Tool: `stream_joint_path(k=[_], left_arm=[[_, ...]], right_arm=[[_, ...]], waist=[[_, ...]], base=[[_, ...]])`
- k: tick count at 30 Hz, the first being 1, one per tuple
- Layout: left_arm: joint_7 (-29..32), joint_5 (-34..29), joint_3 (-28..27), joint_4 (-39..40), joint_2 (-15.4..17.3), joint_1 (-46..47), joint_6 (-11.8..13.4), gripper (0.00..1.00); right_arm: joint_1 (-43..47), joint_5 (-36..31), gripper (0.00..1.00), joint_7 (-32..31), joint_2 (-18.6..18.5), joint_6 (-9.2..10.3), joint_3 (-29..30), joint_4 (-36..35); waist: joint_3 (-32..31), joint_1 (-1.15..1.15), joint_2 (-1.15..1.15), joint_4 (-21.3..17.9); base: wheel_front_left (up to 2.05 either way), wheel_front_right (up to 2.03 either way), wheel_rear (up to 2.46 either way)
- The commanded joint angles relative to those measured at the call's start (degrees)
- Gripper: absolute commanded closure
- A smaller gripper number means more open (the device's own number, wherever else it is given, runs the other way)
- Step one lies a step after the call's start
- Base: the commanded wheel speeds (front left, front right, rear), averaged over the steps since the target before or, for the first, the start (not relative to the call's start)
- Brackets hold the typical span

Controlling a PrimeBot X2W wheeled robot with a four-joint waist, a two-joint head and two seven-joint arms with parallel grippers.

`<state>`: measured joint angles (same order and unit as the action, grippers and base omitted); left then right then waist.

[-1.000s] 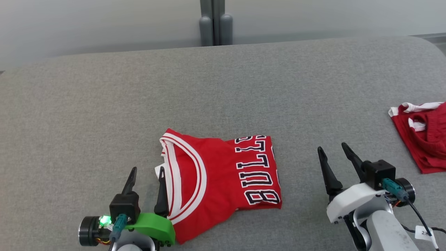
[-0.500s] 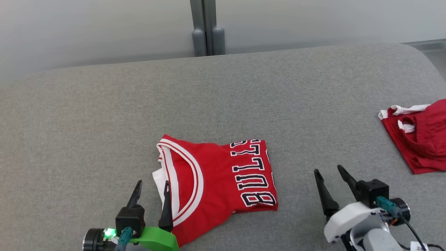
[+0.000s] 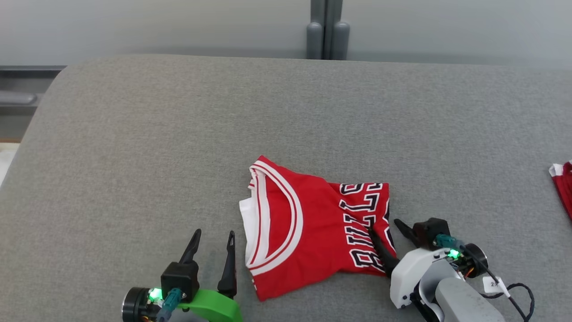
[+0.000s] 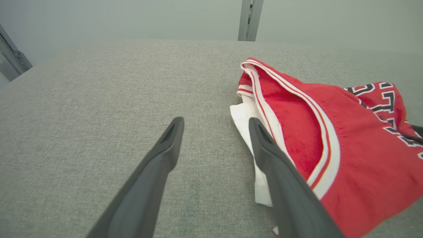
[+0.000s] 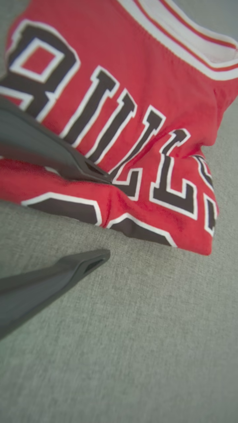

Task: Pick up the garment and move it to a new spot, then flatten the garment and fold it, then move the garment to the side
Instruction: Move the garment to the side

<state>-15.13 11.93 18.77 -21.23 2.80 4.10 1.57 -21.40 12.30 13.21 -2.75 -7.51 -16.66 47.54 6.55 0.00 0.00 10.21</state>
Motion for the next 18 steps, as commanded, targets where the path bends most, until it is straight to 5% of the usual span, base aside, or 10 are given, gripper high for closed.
stream_joint_path(k=[1,2,3,10,18], left_arm=[[0.03,0.55,0.13,0.04,0.24,0.58,0.15,0.0],[0.03,0.64,0.15,0.21,0.24,0.56,0.31,0.0],[0.03,0.69,0.15,0.31,0.24,0.55,0.43,0.0],[0.03,-0.24,-1.23,1.16,0.24,-0.55,0.69,0.0],[0.03,-0.41,-1.35,1.51,0.25,0.85,-0.01,0.0]], right_arm=[[-0.28,-0.33,0.13,-1.98,-0.33,0.07,-0.39,3.12],[-0.17,-0.26,0.64,-2.48,-0.31,0.08,-0.64,5.17],[-0.35,-0.23,1.0,-2.36,-0.29,0.08,-0.62,6.43],[-2.68,-1.55,1.0,0.51,-0.84,0.36,3.37,11.35],[-2.84,-2.81,1.0,1.42,-1.17,0.48,7.03,9.88]], waist=[[0.78,0.0,0.0,3.56],[0.87,0.0,0.0,3.96],[0.92,0.0,0.0,4.06],[0.69,0.0,0.0,-0.9],[0.66,0.0,0.0,-17.01]], base=[[0.0,0.0,0.0],[0.0,0.0,0.0],[0.0,0.0,0.0],[0.0,0.0,0.0],[0.0,0.0,0.0]])
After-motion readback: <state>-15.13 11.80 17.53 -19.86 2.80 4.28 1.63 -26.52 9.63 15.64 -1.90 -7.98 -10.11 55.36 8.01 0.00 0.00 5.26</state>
